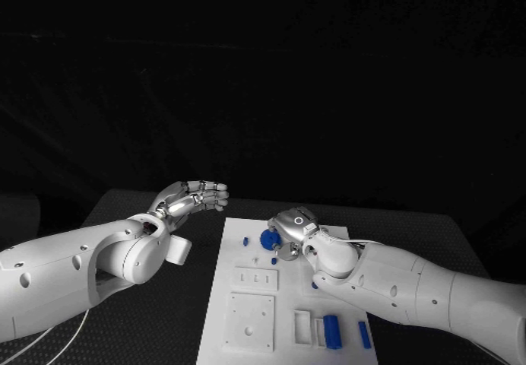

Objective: Assemble the parts on the task board

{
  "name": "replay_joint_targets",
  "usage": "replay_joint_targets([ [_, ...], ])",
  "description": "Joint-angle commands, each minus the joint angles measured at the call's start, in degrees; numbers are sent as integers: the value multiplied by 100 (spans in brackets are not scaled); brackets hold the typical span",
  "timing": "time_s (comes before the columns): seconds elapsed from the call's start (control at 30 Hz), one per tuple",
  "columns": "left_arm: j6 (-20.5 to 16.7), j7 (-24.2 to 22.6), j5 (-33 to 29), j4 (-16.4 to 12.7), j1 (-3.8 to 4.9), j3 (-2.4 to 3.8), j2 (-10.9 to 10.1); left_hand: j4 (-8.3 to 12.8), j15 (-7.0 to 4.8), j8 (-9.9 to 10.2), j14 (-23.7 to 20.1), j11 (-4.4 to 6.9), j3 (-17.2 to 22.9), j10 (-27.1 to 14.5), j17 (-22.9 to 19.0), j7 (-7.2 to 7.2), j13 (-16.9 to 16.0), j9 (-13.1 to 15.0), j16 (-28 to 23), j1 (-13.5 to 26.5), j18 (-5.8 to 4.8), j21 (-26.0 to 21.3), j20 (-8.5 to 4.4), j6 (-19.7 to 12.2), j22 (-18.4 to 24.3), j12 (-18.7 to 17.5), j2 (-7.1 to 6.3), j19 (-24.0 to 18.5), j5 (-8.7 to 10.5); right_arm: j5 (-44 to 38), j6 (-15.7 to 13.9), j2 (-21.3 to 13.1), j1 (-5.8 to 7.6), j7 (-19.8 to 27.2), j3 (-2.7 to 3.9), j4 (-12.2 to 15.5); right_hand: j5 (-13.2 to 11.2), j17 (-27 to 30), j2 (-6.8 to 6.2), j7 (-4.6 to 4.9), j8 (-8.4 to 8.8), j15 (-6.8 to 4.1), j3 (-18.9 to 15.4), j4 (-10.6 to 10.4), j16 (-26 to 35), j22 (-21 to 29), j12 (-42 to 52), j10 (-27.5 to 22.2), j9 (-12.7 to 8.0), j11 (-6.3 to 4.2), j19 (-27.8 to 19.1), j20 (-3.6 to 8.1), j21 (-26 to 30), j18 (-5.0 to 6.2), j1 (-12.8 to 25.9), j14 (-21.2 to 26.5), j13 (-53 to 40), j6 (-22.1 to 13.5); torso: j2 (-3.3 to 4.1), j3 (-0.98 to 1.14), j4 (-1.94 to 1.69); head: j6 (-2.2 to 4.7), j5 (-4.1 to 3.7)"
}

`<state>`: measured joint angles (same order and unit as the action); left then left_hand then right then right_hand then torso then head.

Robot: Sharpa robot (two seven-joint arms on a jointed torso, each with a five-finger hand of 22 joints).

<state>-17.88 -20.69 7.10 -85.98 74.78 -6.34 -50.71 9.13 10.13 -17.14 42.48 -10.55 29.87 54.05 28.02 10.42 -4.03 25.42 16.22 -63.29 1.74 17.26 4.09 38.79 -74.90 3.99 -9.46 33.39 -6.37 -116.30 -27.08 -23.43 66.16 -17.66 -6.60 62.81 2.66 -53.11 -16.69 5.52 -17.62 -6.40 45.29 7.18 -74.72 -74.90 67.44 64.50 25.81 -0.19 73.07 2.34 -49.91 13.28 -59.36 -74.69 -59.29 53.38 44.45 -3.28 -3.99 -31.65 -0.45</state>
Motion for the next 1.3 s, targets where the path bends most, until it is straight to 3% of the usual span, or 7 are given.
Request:
replay_joint_targets([
  [0.03, 20, -36, -4, -15, 12, 5, 10, 37, -12, -26, 45, -8, 8, 38, -8, 136, -3, 7, 27, 2, -5, -9, 9, 31, -121, 13, 65, 33, -24, 81, 92, 13, -2, 93, -4, -19, 12, -8, -32, 148, 49, 66, -6, 47, 31, -93, -37, -11, -28, 70, -44, 19, 8, 172, -49, 1, 7, -8, 1, 3, -4, -2, 5],
  [0.33, 20, -37, -3, -10, 13, 5, 15, 39, -11, -27, 44, -9, 6, 38, -9, 137, -3, 7, 26, 3, -4, -10, 10, 30, -121, 12, 65, 34, -24, 133, 121, 32, -2, 120, -9, 11, 12, -20, -33, 154, 143, 80, -39, 124, 45, -91, -44, -26, -64, 80, -53, 15, 16, 172, -57, 0, 5, -205, 1, 1, 3, -11, 4],
  [0.6, 14, -36, -3, -6, 15, 5, 13, 41, -11, -27, 44, -10, 5, 39, -10, 136, -2, 8, 26, 4, -3, -11, 10, 29, -120, 11, 65, 35, -24, 217, 383, 27, -2, 131, -9, -3, 34, -32, -23, 91, 239, 25, -23, 175, 67, -85, -53, -29, -94, 20, -55, 11, 27, 172, -86, -3, 7, -447, -2, 0, 4, -8, 5],
  [0.67, 14, -36, -6, -7, 15, 5, 16, 37, -10, -27, 44, -11, 3, 39, -10, 137, -2, 7, 26, 10, -3, -12, 11, 28, -120, 10, 67, 36, -23, 217, 473, 26, -2, 120, -9, -14, 896, -35, -26, 53, 256, 43, 222, 167, 86, -79, -63, -24, -102, -15, -54, -5, 41, 160, -193, -9, 11, -505, -2, 0, 5, -7, 8],
  [0.7, 16, -36, -6, -6, 15, 5, 18, 16, -8, -26, 44, -14, -8, 41, -12, 139, -1, 7, 26, 44, -3, -15, 14, 24, -119, 8, 81, 40, -17, 219, 478, 23, -2, 114, -9, -19, 1835, -47, -30, 14, 294, 17, 366, 341, 85, -95, -66, -34, -112, -22, -74, -1, 36, 158, -304, -5, 6, -613, -1, 2, 4, -6, 10],
  [0.77, 16, -35, -6, -7, 15, 5, 18, 10, -8, -27, 44, -14, -9, 42, -14, 138, -1, 7, 26, 52, -1, -16, 14, 23, -119, 7, 90, 42, -18, 226, 507, 11, -2, 114, -9, -23, 2335, -52, 200, 2, 291, -51, 434, 477, 99, -102, -67, -24, -108, -62, -58, -12, 21, 172, -358, -17, 4, -660, 0, 2, 1, -4, 9],
  [1.3, 8, -34, -6, -6, 18, 5, 4, 14, -9, -29, 44, -12, -6, 43, -15, 137, 0, 8, 26, 48, 2, -19, 12, 24, -119, 5, 97, 43, -25, 503, 784, -74, 0, 141, -9, -17, 2851, -93, 405, -1, 216, -58, 584, 684, 131, -99, -69, -8, -82, -66, -40, -38, 15, 172, -183, -40, -16, -681, -1, 1, 5, 1, -2],
])
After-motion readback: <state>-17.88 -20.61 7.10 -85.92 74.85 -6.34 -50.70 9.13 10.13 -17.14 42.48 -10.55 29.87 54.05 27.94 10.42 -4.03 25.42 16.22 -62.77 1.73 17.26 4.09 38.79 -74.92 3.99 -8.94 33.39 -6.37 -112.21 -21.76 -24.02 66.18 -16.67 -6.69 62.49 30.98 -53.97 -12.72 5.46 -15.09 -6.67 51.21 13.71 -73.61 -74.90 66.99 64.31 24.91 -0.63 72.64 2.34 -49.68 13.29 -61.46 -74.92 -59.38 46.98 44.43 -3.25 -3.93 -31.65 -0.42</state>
